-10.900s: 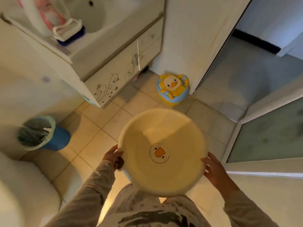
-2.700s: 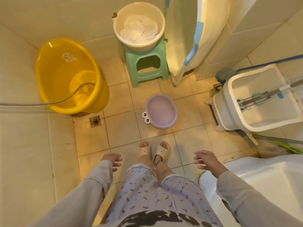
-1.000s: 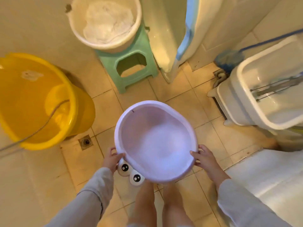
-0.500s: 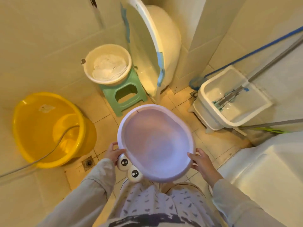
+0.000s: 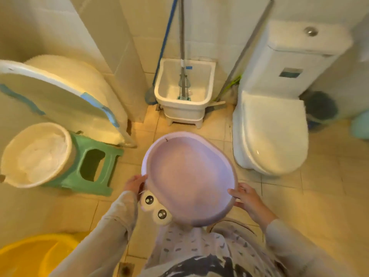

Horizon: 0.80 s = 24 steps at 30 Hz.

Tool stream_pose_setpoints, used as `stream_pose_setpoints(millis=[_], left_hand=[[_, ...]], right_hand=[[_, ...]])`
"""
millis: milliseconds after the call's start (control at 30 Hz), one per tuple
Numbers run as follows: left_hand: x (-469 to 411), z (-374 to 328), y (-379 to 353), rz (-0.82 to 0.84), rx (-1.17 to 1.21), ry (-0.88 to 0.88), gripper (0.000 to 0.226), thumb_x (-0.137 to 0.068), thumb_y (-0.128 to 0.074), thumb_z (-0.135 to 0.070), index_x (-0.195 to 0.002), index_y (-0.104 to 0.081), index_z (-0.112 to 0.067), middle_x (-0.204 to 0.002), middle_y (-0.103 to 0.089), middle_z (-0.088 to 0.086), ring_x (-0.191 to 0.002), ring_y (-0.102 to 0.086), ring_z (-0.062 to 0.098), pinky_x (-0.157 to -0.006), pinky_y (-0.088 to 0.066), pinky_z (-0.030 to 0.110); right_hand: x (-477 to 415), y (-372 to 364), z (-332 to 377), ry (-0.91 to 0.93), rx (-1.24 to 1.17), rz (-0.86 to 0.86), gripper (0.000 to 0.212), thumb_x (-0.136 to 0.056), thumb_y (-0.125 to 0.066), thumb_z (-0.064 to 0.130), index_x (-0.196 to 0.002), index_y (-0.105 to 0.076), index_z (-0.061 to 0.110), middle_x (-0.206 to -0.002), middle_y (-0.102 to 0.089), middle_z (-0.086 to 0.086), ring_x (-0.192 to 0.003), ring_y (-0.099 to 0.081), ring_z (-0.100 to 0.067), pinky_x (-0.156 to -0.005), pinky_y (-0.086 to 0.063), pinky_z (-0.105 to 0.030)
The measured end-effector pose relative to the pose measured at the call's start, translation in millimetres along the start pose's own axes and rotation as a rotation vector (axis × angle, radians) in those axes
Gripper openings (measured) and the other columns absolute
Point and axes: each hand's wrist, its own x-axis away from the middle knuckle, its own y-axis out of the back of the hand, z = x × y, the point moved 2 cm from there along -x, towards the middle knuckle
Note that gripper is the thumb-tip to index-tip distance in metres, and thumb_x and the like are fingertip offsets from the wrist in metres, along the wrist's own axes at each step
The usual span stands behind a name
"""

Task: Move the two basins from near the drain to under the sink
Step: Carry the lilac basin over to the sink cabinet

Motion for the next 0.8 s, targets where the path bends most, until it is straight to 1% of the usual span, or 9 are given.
stream_pose_setpoints(millis=[133,267,333,433,467,533,633,733,800], left_hand=[[-1,-2,-45,0.164,-0.223,-0.032,0.018,-0.079,-0.065,-0.008,-0.068,-0.052,-0.013,-0.065,-0.052,0.011,-0.058,-0.047,0.021,-0.059,-0.043,0.031],[23,-1,-112,0.299,-0.399,-0.112,0.019,-0.078,-0.066,-0.002,-0.069,-0.051,-0.009,-0.065,-0.051,0.011,-0.057,-0.046,0.019,-0.052,-0.042,0.028],[40,3,-146,0.347,-0.458,-0.152,0.022,-0.079,-0.065,0.001,-0.067,-0.05,-0.01,-0.057,-0.053,0.009,-0.051,-0.048,0.019,-0.044,-0.044,0.023],[67,16,-196,0.436,-0.537,-0.167,0.027,-0.079,-0.061,0.007,-0.061,-0.048,-0.009,-0.029,-0.053,-0.004,-0.026,-0.05,0.007,-0.031,-0.038,0.011],[76,21,-211,0.462,-0.568,-0.169,0.027,-0.079,-0.06,0.007,-0.06,-0.049,-0.008,-0.027,-0.052,-0.004,-0.024,-0.049,0.005,-0.03,-0.038,0.01],[98,32,-243,0.508,-0.658,-0.168,0.023,-0.079,-0.061,0.004,-0.063,-0.05,-0.009,-0.038,-0.056,0.002,-0.036,-0.055,0.012,-0.038,-0.043,0.017],[128,56,-290,0.563,-0.776,-0.171,0.02,-0.076,-0.066,0.0,-0.069,-0.051,-0.01,-0.064,-0.054,0.011,-0.057,-0.05,0.022,-0.054,-0.045,0.029],[157,89,-342,0.614,-0.872,-0.194,0.022,-0.075,-0.069,-0.001,-0.069,-0.05,-0.011,-0.069,-0.054,0.012,-0.063,-0.051,0.024,-0.072,-0.05,0.037],[178,115,-374,0.626,-0.934,-0.212,0.023,-0.074,-0.07,-0.001,-0.069,-0.049,-0.011,-0.069,-0.054,0.012,-0.064,-0.052,0.024,-0.082,-0.049,0.042]], right_hand=[[41,32,-63,-0.049,-0.194,-0.152,0.036,-0.078,-0.071,0.01,-0.111,-0.059,0.003,-0.106,-0.067,-0.013,-0.095,-0.065,-0.028,-0.064,-0.056,-0.032],[80,66,-112,-0.058,-0.399,-0.262,0.034,-0.077,-0.07,0.007,-0.109,-0.059,0.002,-0.107,-0.066,-0.018,-0.092,-0.064,-0.031,-0.059,-0.055,-0.034],[94,82,-132,-0.053,-0.482,-0.309,0.029,-0.078,-0.068,0.007,-0.107,-0.062,0.006,-0.106,-0.066,-0.016,-0.093,-0.063,-0.031,-0.058,-0.056,-0.034],[114,107,-161,-0.059,-0.626,-0.409,0.023,-0.08,-0.066,0.003,-0.103,-0.063,0.006,-0.096,-0.066,-0.013,-0.085,-0.063,-0.028,-0.058,-0.055,-0.032],[120,115,-171,-0.062,-0.681,-0.442,0.023,-0.081,-0.065,0.001,-0.103,-0.063,0.005,-0.093,-0.065,-0.012,-0.081,-0.061,-0.027,-0.06,-0.054,-0.032],[131,134,-191,-0.07,-0.775,-0.492,0.023,-0.081,-0.063,-0.002,-0.104,-0.06,0.004,-0.09,-0.061,-0.013,-0.08,-0.055,-0.029,-0.064,-0.049,-0.035],[146,164,-222,-0.073,-0.874,-0.552,0.023,-0.083,-0.06,-0.005,-0.104,-0.059,0.002,-0.087,-0.057,-0.014,-0.078,-0.052,-0.027,-0.065,-0.046,-0.034],[162,202,-253,-0.04,-0.955,-0.587,0.024,-0.085,-0.058,-0.003,-0.108,-0.06,0.002,-0.093,-0.061,-0.015,-0.081,-0.058,-0.024,-0.069,-0.049,-0.031],[173,230,-273,-0.026,-0.99,-0.581,0.018,-0.086,-0.058,-0.001,-0.102,-0.063,0.004,-0.094,-0.064,-0.013,-0.084,-0.062,-0.022,-0.07,-0.051,-0.03]])
